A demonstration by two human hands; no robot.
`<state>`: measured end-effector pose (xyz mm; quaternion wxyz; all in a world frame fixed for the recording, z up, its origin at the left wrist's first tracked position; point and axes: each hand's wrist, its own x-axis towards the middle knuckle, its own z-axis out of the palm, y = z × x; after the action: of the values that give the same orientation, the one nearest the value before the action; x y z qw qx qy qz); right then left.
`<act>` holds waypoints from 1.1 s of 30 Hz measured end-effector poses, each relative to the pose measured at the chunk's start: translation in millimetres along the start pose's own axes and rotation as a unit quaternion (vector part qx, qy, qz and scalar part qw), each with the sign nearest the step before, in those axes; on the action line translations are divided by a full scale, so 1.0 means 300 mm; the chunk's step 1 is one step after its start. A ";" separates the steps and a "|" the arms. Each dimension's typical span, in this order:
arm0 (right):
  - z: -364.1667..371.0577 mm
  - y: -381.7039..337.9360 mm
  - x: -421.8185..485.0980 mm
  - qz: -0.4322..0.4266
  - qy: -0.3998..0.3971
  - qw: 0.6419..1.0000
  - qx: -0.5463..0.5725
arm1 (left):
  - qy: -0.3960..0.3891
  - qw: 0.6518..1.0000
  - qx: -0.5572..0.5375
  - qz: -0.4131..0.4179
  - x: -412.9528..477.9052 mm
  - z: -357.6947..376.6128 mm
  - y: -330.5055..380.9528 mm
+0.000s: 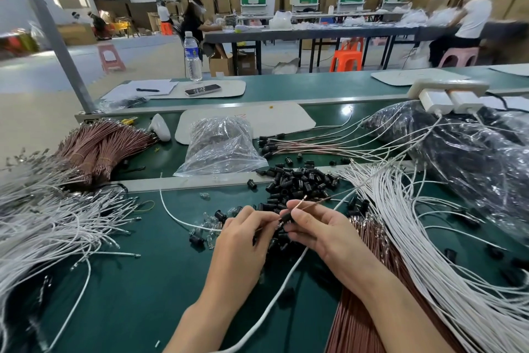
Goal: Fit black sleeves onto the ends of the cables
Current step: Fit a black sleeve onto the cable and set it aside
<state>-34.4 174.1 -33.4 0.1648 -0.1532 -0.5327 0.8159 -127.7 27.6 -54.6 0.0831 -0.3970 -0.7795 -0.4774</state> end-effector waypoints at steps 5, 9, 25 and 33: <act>-0.001 -0.002 0.003 -0.006 0.012 1.000 -0.019 | -0.027 0.999 -0.009 0.013 -0.002 -0.002 0.007; 0.000 -0.001 -0.003 -0.008 0.006 0.999 -0.047 | -0.053 0.999 -0.011 0.009 -0.004 -0.007 0.017; -0.049 -0.067 -0.013 -0.097 0.129 0.987 -0.025 | -0.017 0.999 0.019 -0.027 0.002 -0.006 -0.001; -0.142 -0.139 -0.036 -0.165 0.196 0.951 0.172 | 0.073 0.995 0.061 -0.015 0.022 -0.084 -0.026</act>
<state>-2.2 220.3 -10.6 0.4221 -0.1889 -0.3598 0.8104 -143.8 9.1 -43.2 0.1565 -0.3431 -0.8051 -0.4579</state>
